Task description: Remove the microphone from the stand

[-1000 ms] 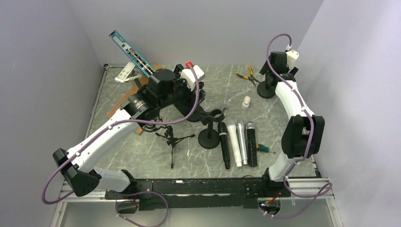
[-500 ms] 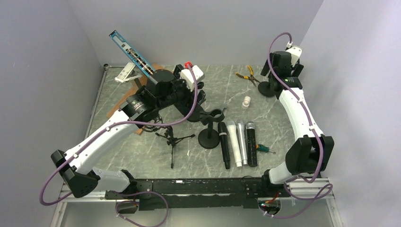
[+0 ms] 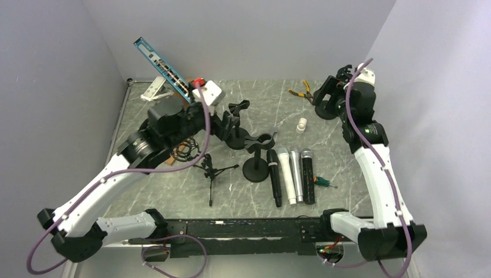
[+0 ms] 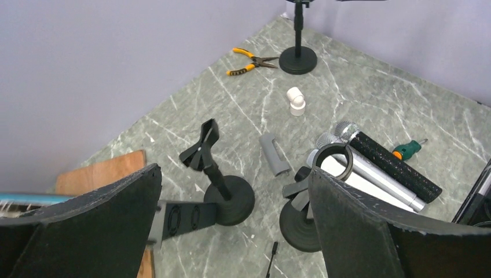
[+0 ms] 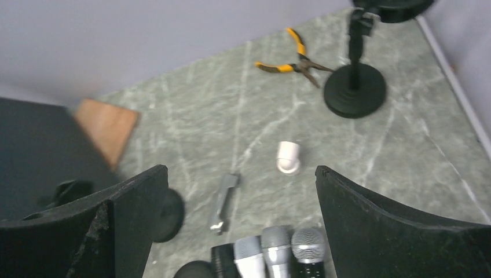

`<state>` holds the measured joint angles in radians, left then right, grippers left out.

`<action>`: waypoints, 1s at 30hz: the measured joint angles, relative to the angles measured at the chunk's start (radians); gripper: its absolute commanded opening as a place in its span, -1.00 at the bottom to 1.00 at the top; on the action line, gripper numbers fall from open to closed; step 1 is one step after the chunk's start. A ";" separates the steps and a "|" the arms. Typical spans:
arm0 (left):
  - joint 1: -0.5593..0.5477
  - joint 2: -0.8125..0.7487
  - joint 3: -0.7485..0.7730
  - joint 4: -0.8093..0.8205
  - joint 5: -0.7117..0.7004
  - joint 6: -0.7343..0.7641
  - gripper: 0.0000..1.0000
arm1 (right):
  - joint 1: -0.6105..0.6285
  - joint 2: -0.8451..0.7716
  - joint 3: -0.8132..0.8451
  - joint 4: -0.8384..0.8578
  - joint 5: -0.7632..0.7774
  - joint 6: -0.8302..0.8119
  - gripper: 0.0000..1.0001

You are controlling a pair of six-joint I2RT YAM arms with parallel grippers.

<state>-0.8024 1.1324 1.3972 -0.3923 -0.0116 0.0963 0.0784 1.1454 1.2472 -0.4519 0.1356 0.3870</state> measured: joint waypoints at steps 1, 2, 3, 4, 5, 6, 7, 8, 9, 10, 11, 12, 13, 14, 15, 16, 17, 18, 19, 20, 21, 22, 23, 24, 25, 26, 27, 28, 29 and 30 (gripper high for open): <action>0.000 -0.035 -0.023 0.008 -0.020 -0.012 0.99 | 0.001 -0.029 -0.002 -0.002 -0.030 0.003 1.00; 0.000 -0.068 -0.043 0.013 -0.038 -0.019 0.99 | 0.002 -0.055 -0.002 -0.001 -0.058 0.003 1.00; 0.000 -0.106 -0.069 0.018 -0.060 -0.032 0.99 | 0.003 -0.077 -0.003 -0.002 -0.080 0.003 1.00; 0.000 -0.159 -0.101 0.026 -0.093 -0.041 0.99 | 0.003 -0.106 -0.010 0.000 -0.106 0.002 1.00; 0.000 -0.194 -0.120 0.031 -0.114 -0.047 0.99 | 0.003 -0.139 -0.022 -0.001 -0.130 0.002 1.00; 0.000 -0.239 -0.143 0.037 -0.145 -0.058 0.99 | 0.004 -0.174 -0.038 -0.002 -0.150 0.001 1.00; 0.000 -0.289 -0.169 0.047 -0.179 -0.068 0.99 | 0.004 -0.214 -0.061 0.000 -0.171 -0.001 1.00; 0.000 -0.335 -0.192 0.057 -0.211 -0.079 0.99 | 0.005 -0.255 -0.084 -0.003 -0.184 -0.002 1.00; 0.000 -0.385 -0.216 0.069 -0.245 -0.089 0.99 | 0.006 -0.294 -0.103 -0.012 -0.193 -0.003 1.00; 0.000 -0.429 -0.241 0.084 -0.277 -0.097 0.99 | 0.006 -0.340 -0.126 -0.020 -0.198 -0.003 1.00; 0.000 -0.480 -0.268 0.098 -0.309 -0.107 0.99 | 0.006 -0.373 -0.143 -0.025 -0.198 -0.004 1.00; 0.000 -0.525 -0.290 0.110 -0.337 -0.115 0.99 | 0.006 -0.416 -0.165 -0.031 -0.197 -0.003 1.00; 0.000 -0.560 -0.309 0.120 -0.360 -0.120 0.99 | 0.006 -0.440 -0.178 -0.037 -0.196 -0.003 1.00; 0.000 -0.599 -0.331 0.134 -0.388 -0.129 0.99 | 0.006 -0.465 -0.190 -0.042 -0.194 -0.002 1.00; 0.000 -0.629 -0.349 0.142 -0.410 -0.140 0.99 | 0.006 -0.494 -0.204 -0.049 -0.191 -0.001 1.00; 0.000 -0.657 -0.365 0.142 -0.433 -0.148 0.99 | 0.006 -0.523 -0.220 -0.059 -0.188 0.000 1.00; 0.000 -0.681 -0.380 0.142 -0.451 -0.160 0.99 | 0.006 -0.541 -0.229 -0.071 -0.187 0.000 1.00; 0.000 -0.704 -0.396 0.140 -0.462 -0.169 0.99 | 0.006 -0.559 -0.239 -0.084 -0.185 0.000 1.00; 0.000 -0.721 -0.409 0.140 -0.469 -0.174 0.99 | 0.006 -0.576 -0.246 -0.099 -0.183 0.000 1.00; 0.000 -0.741 -0.422 0.138 -0.475 -0.185 0.99 | 0.006 -0.595 -0.252 -0.116 -0.179 -0.001 1.00; 0.000 -0.758 -0.432 0.136 -0.480 -0.193 0.99 | 0.006 -0.609 -0.256 -0.128 -0.177 -0.001 1.00; 0.000 -0.772 -0.439 0.133 -0.485 -0.200 0.99 | 0.006 -0.630 -0.262 -0.135 -0.173 -0.001 1.00; 0.000 -0.785 -0.445 0.131 -0.489 -0.211 0.99 | 0.006 -0.652 -0.270 -0.140 -0.169 -0.001 1.00; 0.000 -0.795 -0.447 0.127 -0.491 -0.216 0.99 | 0.006 -0.682 -0.280 -0.145 -0.166 0.000 1.00; 0.000 -0.806 -0.447 0.125 -0.494 -0.223 0.99 | 0.006 -0.710 -0.288 -0.152 -0.161 0.001 1.00; 0.000 -0.817 -0.449 0.124 -0.497 -0.229 0.99 | 0.006 -0.733 -0.293 -0.155 -0.155 0.002 1.00; 0.000 -0.826 -0.449 0.123 -0.500 -0.233 0.99 | 0.006 -0.755 -0.298 -0.160 -0.143 0.004 1.00; 0.000 -0.834 -0.450 0.122 -0.503 -0.239 0.99 | 0.006 -0.771 -0.300 -0.163 -0.132 0.007 1.00; 0.000 -0.844 -0.451 0.121 -0.507 -0.243 0.99 | 0.006 -0.788 -0.303 -0.168 -0.117 0.010 1.00; 0.000 -0.853 -0.454 0.120 -0.510 -0.248 0.99 | 0.006 -0.802 -0.308 -0.169 -0.109 0.014 1.00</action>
<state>-0.8024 0.2798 0.9436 -0.2726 -0.5213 -0.1513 0.0841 0.3435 0.9390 -0.6209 0.0269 0.4007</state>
